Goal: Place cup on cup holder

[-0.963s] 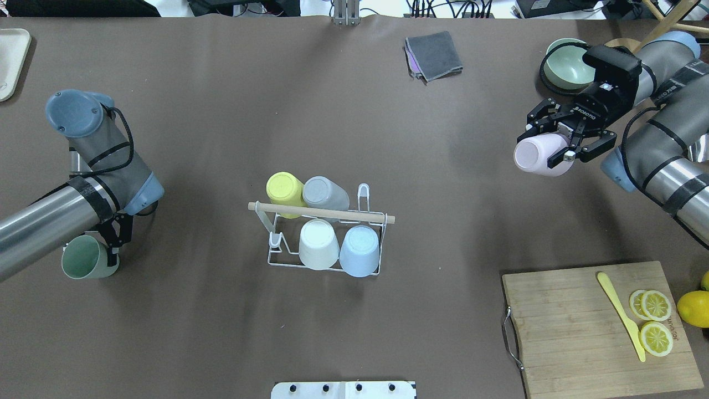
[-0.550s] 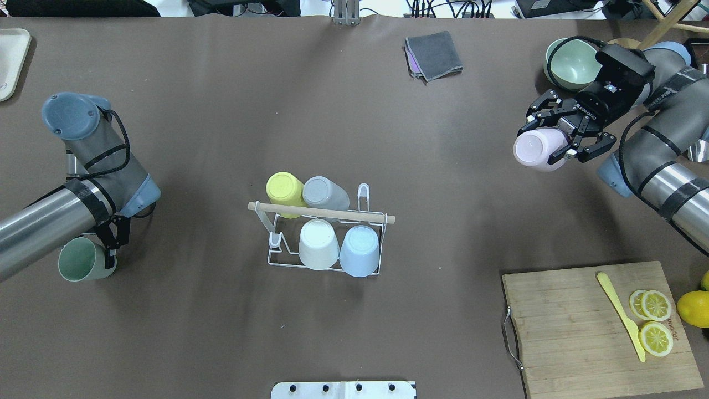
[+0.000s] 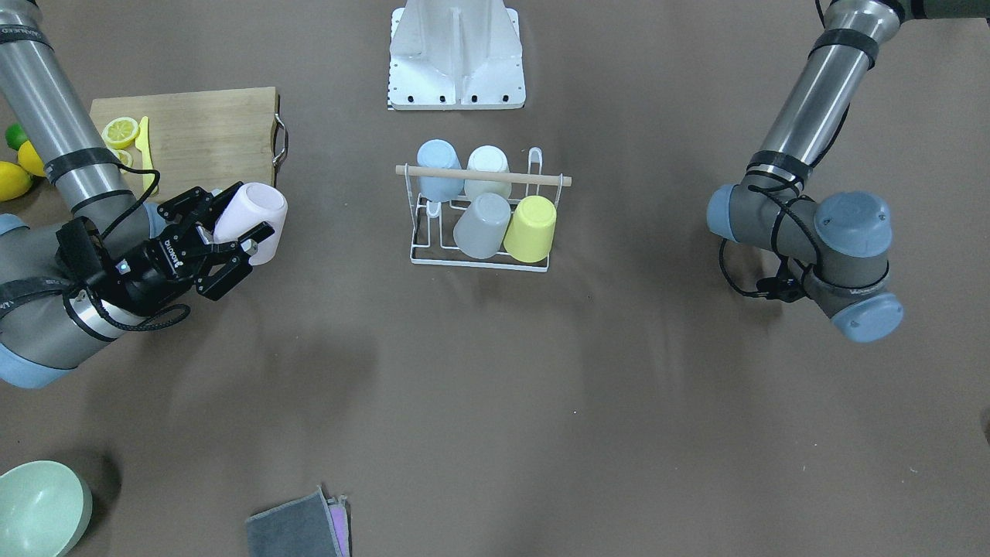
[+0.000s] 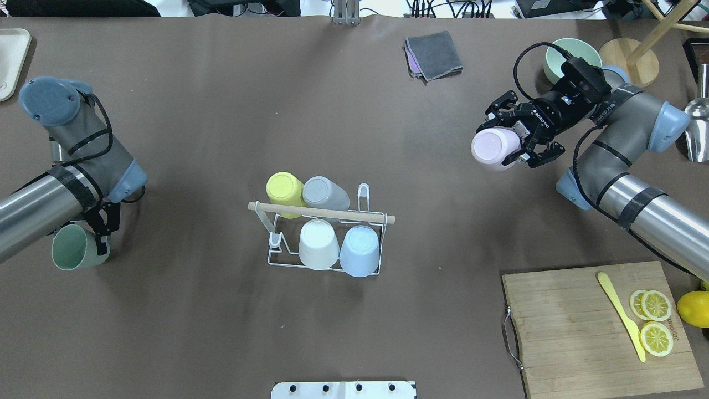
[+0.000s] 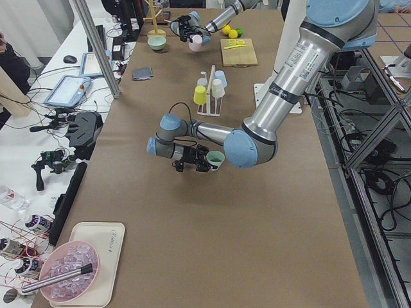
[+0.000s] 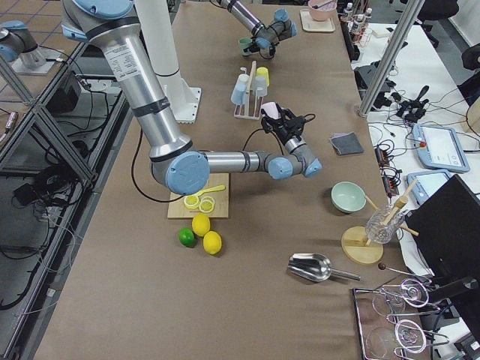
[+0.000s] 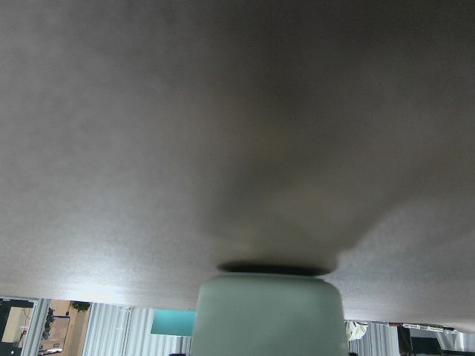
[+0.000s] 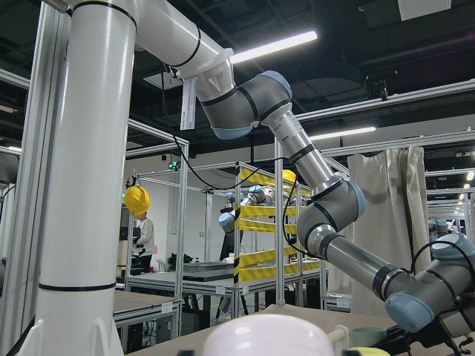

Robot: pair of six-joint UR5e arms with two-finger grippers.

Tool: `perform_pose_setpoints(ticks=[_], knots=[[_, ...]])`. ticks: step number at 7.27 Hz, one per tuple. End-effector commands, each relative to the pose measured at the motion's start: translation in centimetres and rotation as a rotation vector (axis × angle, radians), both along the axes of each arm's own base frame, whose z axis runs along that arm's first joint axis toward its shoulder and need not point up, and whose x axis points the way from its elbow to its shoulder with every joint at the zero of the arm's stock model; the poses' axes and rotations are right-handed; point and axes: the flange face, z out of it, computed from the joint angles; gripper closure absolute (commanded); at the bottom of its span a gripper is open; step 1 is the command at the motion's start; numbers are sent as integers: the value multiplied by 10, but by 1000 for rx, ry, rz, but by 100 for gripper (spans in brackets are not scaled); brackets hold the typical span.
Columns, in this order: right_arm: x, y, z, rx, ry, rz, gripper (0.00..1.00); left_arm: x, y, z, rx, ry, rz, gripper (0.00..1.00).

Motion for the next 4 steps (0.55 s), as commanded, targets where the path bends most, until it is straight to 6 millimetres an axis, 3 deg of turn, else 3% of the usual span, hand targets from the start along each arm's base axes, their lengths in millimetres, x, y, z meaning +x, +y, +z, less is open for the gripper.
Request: perform_pose_setpoints(ticks=[1,3,4], knots=[[-26,-1,-19,-9,-30,-32,82,-25,-25,-24,26,60,-119,88],[-66,14,-36,-41,-73,-92,82,-34,-45,-49,58,150,-241,88],[-76,14,-50,-30,-90,-100,82,-42,-60,-58,96,221,-310,88]])
